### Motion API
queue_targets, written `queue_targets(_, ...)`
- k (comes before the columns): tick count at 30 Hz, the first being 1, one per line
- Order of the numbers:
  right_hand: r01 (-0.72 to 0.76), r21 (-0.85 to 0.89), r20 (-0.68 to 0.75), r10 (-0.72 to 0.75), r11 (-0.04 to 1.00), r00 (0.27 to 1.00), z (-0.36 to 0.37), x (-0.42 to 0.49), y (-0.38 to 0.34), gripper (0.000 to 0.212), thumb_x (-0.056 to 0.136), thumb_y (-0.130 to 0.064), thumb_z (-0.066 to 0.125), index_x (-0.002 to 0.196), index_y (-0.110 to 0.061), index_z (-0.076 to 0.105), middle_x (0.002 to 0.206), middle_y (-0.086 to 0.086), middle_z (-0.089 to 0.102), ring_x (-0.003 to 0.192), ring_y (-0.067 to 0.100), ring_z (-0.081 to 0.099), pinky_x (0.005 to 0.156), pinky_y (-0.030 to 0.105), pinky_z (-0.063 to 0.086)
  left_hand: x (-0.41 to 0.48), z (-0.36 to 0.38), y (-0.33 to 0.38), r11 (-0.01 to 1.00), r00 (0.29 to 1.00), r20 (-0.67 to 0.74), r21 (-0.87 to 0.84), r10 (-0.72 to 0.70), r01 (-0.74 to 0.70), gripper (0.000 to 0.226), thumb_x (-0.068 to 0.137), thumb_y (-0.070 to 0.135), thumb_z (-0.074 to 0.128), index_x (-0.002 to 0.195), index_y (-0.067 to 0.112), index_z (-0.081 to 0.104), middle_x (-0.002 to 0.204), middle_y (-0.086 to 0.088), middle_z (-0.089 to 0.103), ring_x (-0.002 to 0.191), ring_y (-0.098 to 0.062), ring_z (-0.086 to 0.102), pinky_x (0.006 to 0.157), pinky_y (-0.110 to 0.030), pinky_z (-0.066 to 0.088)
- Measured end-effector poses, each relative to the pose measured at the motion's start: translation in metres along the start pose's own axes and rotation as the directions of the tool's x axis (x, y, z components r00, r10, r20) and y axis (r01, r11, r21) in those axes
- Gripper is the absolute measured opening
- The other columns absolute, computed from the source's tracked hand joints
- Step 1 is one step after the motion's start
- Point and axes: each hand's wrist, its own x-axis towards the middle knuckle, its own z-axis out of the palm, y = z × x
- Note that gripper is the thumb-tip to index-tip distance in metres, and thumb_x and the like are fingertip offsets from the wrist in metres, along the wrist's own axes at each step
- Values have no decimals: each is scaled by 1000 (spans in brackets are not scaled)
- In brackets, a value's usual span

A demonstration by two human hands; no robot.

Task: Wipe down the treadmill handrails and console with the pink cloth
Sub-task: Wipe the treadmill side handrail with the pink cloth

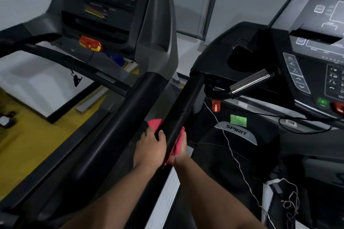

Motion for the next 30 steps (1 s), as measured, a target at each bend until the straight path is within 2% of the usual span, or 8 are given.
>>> queue_targets(4, -46, -137, 46, 53, 990, 998, -9, 2, -4, 64, 91, -63, 34, 104, -10, 68, 95, 15, 69, 90, 29, 63, 84, 36, 49, -1, -2, 3, 1000, 1000, 9, -22, 0, 0, 42, 99, 41, 31, 129, 16, 46, 128, -8, 53, 117, -27, 49, 94, -39, 40)
queue_targets(8, 116, -379, 42, -109, 918, 993, -17, -9, -8, 54, 101, -49, 23, 109, -12, 62, 108, 10, 67, 95, 20, 61, 86, 33, 46, -1, -1, 3, 1000, 1000, 19, -9, -18, 18, 42, 99, 42, 31, 121, 11, 49, 121, -9, 55, 110, -26, 51, 87, -38, 42)
queue_targets(11, 293, -725, 20, -406, 623, 914, -18, -24, -16, 38, 102, -42, 29, 111, -10, 47, 105, 3, 56, 96, 18, 53, 83, 29, 38, -1, -1, 3, 999, 999, 23, -16, -34, 34, 42, 98, 42, 31, 120, 10, 49, 122, -11, 55, 111, -29, 51, 91, -41, 42)
queue_targets(13, 381, -802, 95, -531, 461, 842, -16, -35, -23, 25, 100, -37, 39, 104, -12, 41, 96, 0, 54, 92, 19, 54, 74, 27, 38, -1, -1, 3, 999, 999, 26, -20, -37, 37, 42, 98, 42, 31, 121, 11, 49, 123, -11, 55, 112, -29, 51, 92, -41, 42)
queue_targets(17, 430, -897, 290, -590, 108, 754, 4, -52, -27, 20, 95, -27, 51, 104, -19, 35, 103, 2, 56, 82, 18, 56, 58, 27, 37, -1, -2, 3, 999, 999, 33, -26, -33, 34, 42, 98, 43, 31, 120, 12, 49, 123, -10, 54, 111, -28, 50, 92, -42, 42)
queue_targets(21, 338, -927, 368, -557, -159, 745, 20, -51, -29, 34, 95, -26, 52, 123, -12, 39, 121, 10, 49, 91, 26, 61, 62, 28, 38, -1, -2, 1, 998, 998, 40, -40, -39, 41, 43, 97, 46, 29, 118, 14, 49, 120, -7, 55, 110, -26, 52, 90, -43, 44)
queue_targets(26, 335, -908, 419, -547, -251, 725, 12, -58, -20, 40, 99, -44, 39, 124, -14, 45, 122, 8, 52, 96, 26, 60, 66, 28, 41, -2, -3, 1, 997, 998, 52, -60, -38, 41, 44, 98, 43, 28, 124, 14, 47, 126, -9, 53, 115, -27, 50, 91, -41, 42)
queue_targets(30, 400, -889, 452, -560, -222, 695, 6, -58, -19, 30, 98, -39, 45, 116, -16, 51, 114, 6, 58, 95, 25, 60, 71, 31, 45, -1, -4, 2, 996, 998, 53, -71, -44, 48, 40, 98, 37, 29, 123, 12, 48, 129, -12, 51, 118, -31, 48, 92, -40, 37)
